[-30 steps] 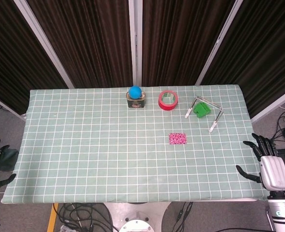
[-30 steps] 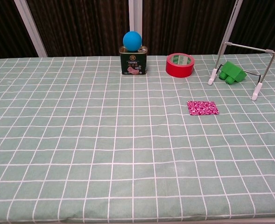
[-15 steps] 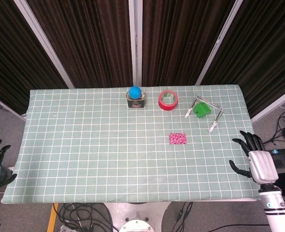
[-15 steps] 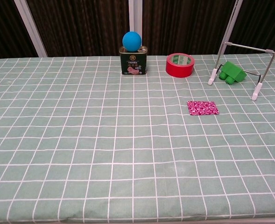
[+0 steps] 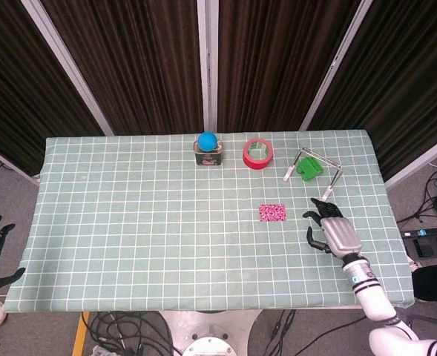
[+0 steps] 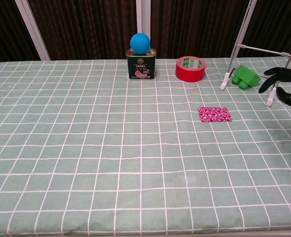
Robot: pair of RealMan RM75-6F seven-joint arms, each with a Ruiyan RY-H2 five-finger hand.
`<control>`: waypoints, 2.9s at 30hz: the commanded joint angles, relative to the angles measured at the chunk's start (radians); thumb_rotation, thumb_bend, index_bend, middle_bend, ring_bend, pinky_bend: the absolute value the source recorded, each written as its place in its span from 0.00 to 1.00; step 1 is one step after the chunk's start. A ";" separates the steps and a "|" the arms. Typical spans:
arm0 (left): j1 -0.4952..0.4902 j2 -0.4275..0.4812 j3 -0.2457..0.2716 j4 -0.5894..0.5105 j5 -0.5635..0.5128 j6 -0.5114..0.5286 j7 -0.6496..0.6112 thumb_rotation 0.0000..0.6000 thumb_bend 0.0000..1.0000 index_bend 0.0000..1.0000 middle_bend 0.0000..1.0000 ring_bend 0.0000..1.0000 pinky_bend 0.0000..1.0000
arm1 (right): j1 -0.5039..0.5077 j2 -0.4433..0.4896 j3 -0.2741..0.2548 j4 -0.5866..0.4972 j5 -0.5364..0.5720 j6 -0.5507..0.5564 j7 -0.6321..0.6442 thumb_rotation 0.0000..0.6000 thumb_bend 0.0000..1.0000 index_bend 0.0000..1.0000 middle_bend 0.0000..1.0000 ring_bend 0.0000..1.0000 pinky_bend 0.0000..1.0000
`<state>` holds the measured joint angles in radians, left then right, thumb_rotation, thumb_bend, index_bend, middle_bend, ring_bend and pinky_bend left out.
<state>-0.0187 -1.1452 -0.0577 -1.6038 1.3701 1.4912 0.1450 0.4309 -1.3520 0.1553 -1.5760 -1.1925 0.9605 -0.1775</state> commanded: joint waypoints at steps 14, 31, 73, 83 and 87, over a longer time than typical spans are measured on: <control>0.002 -0.001 0.004 0.007 0.001 -0.004 -0.012 1.00 0.08 0.23 0.16 0.11 0.15 | 0.173 -0.242 0.017 0.333 0.173 -0.192 -0.067 0.24 0.60 0.27 0.00 0.00 0.00; 0.006 -0.001 0.006 0.014 -0.001 -0.006 -0.020 1.00 0.08 0.23 0.16 0.11 0.15 | 0.240 -0.342 0.009 0.463 0.203 -0.239 -0.084 0.24 0.60 0.27 0.00 0.00 0.00; 0.018 -0.002 0.006 0.019 0.000 0.006 -0.031 1.00 0.08 0.23 0.16 0.11 0.15 | 0.268 -0.329 -0.027 0.424 0.207 -0.216 -0.117 0.26 0.60 0.27 0.00 0.00 0.00; 0.021 -0.004 0.007 0.024 -0.002 0.006 -0.035 1.00 0.08 0.23 0.16 0.11 0.15 | 0.298 -0.370 -0.018 0.423 0.183 -0.226 -0.116 0.26 0.60 0.27 0.00 0.00 0.00; 0.026 -0.005 0.008 0.028 -0.006 0.007 -0.039 1.00 0.08 0.23 0.16 0.11 0.15 | 0.319 -0.397 -0.009 0.437 0.184 -0.238 -0.120 0.26 0.60 0.27 0.00 0.00 0.00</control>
<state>0.0072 -1.1499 -0.0499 -1.5755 1.3637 1.4980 0.1060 0.7447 -1.7426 0.1435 -1.1434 -1.0093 0.7264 -0.2955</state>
